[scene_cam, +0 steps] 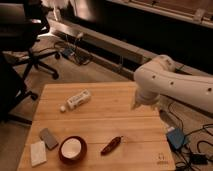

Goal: Move the arm in a circular motion

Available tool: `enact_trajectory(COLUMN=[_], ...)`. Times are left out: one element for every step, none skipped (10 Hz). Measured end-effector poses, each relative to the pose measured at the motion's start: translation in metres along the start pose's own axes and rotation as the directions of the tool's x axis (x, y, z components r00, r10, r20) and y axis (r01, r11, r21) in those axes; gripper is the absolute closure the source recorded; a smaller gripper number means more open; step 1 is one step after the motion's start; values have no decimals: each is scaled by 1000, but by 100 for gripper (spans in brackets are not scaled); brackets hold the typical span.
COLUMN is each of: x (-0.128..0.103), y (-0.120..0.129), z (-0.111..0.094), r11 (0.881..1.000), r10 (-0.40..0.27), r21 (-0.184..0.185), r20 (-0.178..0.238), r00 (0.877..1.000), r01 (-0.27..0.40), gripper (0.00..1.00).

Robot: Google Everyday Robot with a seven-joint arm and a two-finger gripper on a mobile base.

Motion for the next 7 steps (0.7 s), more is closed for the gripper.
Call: enact_trajectory(x=[15,27,42,50,57,58,48], y=[52,95,151,186,220,259,283], z=[-2,-5,-8,-10,-13,-14,-12], r11=[994,980,944,910,870,809,768], r10=[-90,-170,-283,-360,-433,-522,-575], r21=[-54,-107,-183,-232,-277,-322,-337], r20=[-10,-19,-32,-34,-30,-11,12], r00=[996,985,958,932,901,853,818], r01=[90,167,273,343,409,491,544], gripper=[35,35,35,35,35,35,35])
